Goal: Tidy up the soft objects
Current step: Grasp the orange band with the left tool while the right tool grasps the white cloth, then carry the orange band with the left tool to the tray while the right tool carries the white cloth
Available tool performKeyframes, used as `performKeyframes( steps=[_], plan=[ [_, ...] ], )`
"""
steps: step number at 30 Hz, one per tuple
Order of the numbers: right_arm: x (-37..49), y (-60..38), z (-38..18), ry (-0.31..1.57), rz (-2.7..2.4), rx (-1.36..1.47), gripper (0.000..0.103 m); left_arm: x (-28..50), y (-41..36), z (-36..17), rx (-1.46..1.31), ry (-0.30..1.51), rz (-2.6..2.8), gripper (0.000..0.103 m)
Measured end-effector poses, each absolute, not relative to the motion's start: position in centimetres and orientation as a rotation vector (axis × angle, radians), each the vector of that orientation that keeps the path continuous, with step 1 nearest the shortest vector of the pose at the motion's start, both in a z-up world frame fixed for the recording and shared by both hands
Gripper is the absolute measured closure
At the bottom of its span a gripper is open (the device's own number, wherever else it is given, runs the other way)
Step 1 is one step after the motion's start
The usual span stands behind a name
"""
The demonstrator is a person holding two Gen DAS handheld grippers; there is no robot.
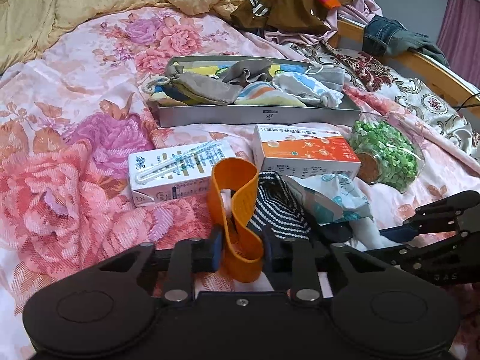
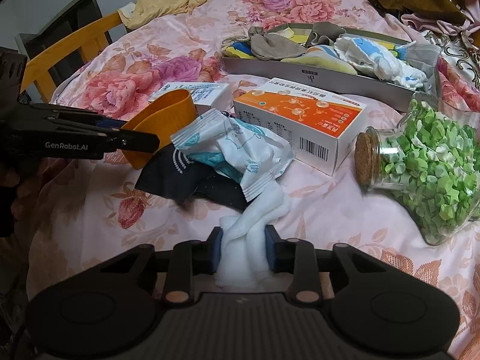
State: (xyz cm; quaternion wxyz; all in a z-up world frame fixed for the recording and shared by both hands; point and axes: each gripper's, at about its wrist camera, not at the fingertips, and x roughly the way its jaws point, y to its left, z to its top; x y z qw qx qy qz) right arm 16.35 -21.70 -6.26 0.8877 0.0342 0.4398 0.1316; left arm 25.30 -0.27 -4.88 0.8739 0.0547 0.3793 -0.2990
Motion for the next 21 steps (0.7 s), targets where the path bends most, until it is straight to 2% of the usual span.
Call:
performKeyframes(
  steps=[4,7,21],
  plan=[
    [16.2,-21.6,-6.2,0.909,0.28,0.069,0.085,24.7,-0.5,-4.8,0.121,0.786,-0.648,0.083],
    [16.2,-21.8,-6.0,0.903,0.281,0.085,0.088,24.3,-0.6,-4.6,0.113,0.781,-0.657,0.084],
    [16.6,-24.4,-4.5,0.794,0.421,0.429,0.089,23.4,-0.3,-3.2,0.02,0.751,-0.657,0.084]
  ],
)
